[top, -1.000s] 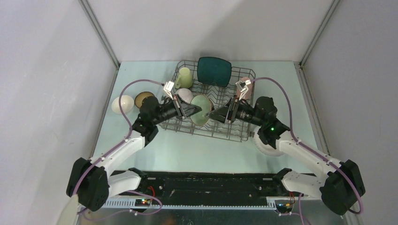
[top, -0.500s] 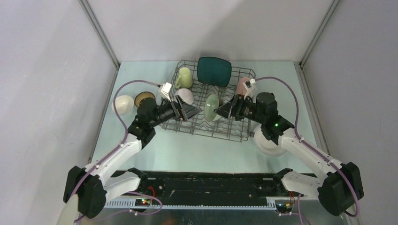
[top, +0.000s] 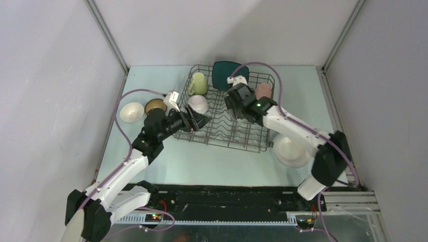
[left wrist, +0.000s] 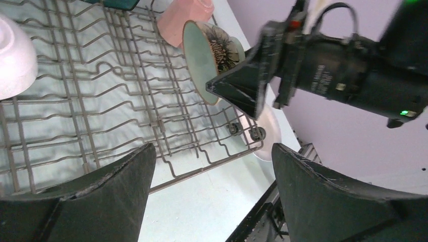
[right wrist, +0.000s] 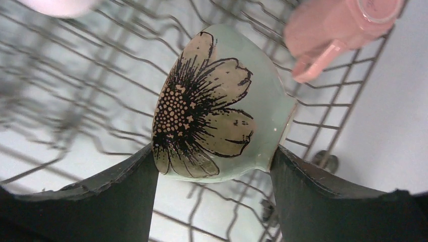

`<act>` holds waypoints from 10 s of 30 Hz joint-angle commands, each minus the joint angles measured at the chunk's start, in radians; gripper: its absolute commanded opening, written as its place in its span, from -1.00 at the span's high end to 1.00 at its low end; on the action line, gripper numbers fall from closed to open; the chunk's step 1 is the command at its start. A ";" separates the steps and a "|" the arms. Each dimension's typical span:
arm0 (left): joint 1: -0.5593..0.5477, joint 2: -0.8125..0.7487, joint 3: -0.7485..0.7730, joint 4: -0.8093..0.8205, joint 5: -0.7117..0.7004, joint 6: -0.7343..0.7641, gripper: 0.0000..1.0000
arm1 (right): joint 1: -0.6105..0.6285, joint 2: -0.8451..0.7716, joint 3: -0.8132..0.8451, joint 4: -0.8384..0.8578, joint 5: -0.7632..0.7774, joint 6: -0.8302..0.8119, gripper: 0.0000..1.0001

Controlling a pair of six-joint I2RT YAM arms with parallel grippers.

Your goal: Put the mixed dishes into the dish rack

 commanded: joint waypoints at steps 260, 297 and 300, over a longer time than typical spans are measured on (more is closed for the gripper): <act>-0.067 -0.261 -0.347 0.114 -0.331 0.255 -0.76 | -0.301 0.248 0.033 0.762 -0.662 -0.846 -0.61; 0.476 -0.068 0.018 -0.435 -0.647 -0.344 -0.99 | -0.126 -0.559 -0.415 0.419 -0.225 0.222 -0.99; 0.541 0.046 0.077 -0.490 -0.623 -0.414 -0.99 | -0.177 -0.680 -0.504 0.426 -0.302 0.281 -0.99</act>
